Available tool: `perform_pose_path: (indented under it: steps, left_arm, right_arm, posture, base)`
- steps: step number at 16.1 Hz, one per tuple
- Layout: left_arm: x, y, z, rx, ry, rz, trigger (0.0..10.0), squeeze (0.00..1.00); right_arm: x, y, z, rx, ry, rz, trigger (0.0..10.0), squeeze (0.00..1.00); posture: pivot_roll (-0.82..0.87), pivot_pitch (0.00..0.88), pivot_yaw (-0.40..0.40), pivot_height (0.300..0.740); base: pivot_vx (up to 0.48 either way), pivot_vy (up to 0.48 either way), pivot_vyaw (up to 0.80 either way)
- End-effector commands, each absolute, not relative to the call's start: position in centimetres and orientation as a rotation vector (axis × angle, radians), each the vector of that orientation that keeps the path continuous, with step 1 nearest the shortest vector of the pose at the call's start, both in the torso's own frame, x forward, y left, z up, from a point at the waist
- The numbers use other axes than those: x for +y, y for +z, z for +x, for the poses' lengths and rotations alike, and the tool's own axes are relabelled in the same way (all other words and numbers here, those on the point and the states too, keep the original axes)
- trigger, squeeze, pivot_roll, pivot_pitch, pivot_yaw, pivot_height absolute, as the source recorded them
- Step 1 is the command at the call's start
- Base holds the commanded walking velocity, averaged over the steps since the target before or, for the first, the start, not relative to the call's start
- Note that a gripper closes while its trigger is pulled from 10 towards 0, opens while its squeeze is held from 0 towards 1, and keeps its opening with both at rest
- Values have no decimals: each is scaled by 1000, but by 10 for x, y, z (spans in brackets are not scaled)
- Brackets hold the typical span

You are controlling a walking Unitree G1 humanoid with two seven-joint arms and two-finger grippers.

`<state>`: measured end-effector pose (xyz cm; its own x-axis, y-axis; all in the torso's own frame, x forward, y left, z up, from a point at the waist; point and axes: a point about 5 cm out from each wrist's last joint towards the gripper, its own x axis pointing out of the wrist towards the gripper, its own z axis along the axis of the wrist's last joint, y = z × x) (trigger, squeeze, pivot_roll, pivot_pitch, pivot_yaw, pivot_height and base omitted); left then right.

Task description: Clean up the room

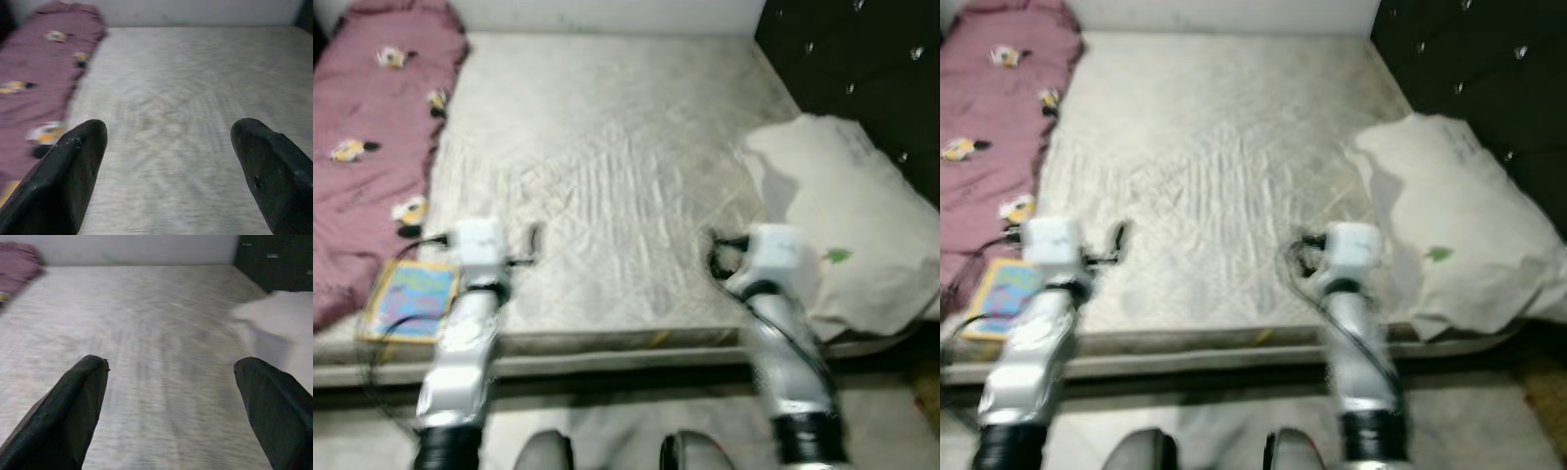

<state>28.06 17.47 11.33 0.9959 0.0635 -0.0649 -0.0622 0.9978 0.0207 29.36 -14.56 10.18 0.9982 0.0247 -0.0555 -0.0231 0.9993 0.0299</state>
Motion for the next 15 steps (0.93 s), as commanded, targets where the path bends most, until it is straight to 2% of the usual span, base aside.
perform_pose_path:
  steps: [1, 11, 13, 15]
  left_arm:
    - [167, 115, 280, 61, 42, 10, 10000, 0]
    - [165, 115, 282, 58, 33, 9, 10000, 0]
    - [165, 117, 282, 46, 26, 15, 10000, 0]
    - [164, 116, 282, 49, 24, 11, 10000, 0]
  right_arm:
    - [-156, 101, 293, 60, -9, 8, 10000, 0]
    - [-156, 103, 296, 54, -9, -13, 10000, 0]
    - [-157, 102, 295, 57, -9, -17, 10000, 0]
    - [-156, 101, 295, 58, -5, -18, 10000, 0]
  posture:
    - [-17, 104, -1, 740]
    - [-20, 93, -2, 740]
    - [-18, 92, -3, 740]
    - [-18, 90, -4, 740]
  base:
    - [0, 480, 0]
    - [0, 480, 0]
    - [0, 0, 0]
    - [0, 289, 0]
